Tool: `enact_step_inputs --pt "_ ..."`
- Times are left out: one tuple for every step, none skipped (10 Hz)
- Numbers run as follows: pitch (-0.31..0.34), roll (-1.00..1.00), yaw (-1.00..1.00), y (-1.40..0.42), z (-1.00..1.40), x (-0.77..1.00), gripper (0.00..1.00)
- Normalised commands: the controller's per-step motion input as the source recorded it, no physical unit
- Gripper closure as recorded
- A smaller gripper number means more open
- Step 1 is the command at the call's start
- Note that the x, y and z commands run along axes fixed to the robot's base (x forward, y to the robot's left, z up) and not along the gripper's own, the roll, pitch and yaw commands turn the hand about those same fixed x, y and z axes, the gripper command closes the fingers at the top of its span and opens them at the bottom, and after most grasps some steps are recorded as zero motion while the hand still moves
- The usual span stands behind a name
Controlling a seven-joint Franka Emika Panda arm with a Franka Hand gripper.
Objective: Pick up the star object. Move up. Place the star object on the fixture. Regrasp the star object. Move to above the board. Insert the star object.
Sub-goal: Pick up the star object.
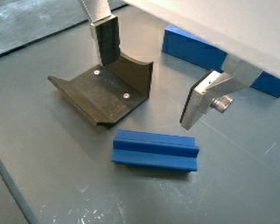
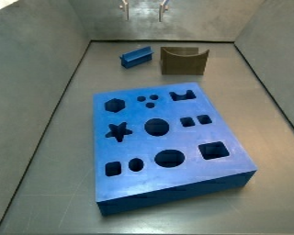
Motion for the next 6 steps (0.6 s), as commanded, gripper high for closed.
enact_step_inputs --pt "0.000 0.48 -0.32 -0.17 -0.06 -0.32 0.00" --pt "0.149 0.35 -0.46 -0.09 -0.43 0.43 0.00" --pt "0.023 0.00 -1.00 0.00 -0.53 0.00 0.00" --pt "0.000 0.00 -1.00 0.00 -0.58 0.00 0.00" --pt "0.000 0.00 -1.00 0.00 -0.63 0.00 0.00" --pt "0.000 0.00 -1.00 0.00 -0.66 0.00 0.00"
